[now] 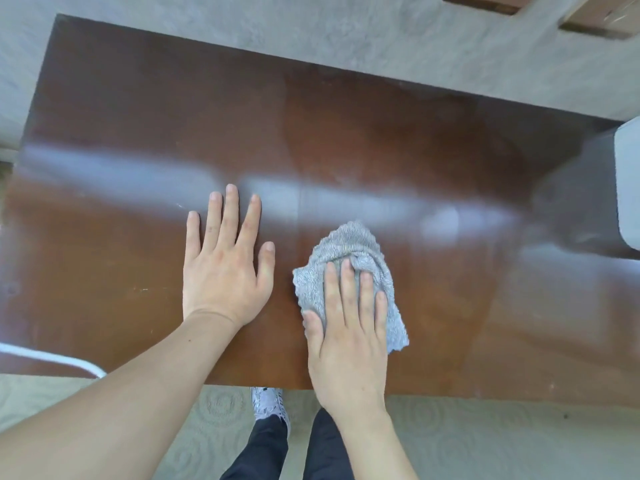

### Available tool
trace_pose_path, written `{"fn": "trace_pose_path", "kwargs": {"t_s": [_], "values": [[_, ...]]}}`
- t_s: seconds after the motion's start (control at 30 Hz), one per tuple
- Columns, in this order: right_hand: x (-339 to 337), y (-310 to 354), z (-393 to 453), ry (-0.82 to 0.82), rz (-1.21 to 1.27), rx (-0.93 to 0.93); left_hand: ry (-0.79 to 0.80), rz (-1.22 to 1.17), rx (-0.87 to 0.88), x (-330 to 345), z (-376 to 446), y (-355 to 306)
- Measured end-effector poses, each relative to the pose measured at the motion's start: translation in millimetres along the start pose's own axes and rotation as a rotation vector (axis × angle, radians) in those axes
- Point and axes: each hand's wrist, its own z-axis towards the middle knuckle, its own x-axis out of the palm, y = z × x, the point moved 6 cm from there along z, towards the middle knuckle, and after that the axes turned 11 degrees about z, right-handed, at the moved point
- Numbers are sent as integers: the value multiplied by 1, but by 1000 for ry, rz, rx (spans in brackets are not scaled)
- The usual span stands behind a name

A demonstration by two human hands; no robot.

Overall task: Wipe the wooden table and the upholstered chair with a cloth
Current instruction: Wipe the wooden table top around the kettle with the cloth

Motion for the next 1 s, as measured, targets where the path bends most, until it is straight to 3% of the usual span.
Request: {"fn": "trace_pose_path", "kwargs": {"t_s": [0.1, 0.27, 0.4, 0.5, 0.63, 0.83, 1.0], "values": [[-12, -19, 22, -5, -20, 20, 3, 5, -2, 1, -1, 0], [-61, -76, 138, -145, -31, 205, -13, -8, -9, 3, 0, 1], [-89, -108, 206, -152, 21, 294, -23, -17, -8, 3, -1, 1], [-82, -103, 189, -174, 1, 299, -16, -13, -12, 3, -2, 1], [-58, -82, 102, -220, 1, 310, -1, -40, -20, -1, -4, 0], [-20, -61, -27, -98, 9, 226, -2, -98, -11, -10, -7, -3], [-50, -94, 47, -90, 19, 204, -43, -153, 46, -10, -9, -3]]}}
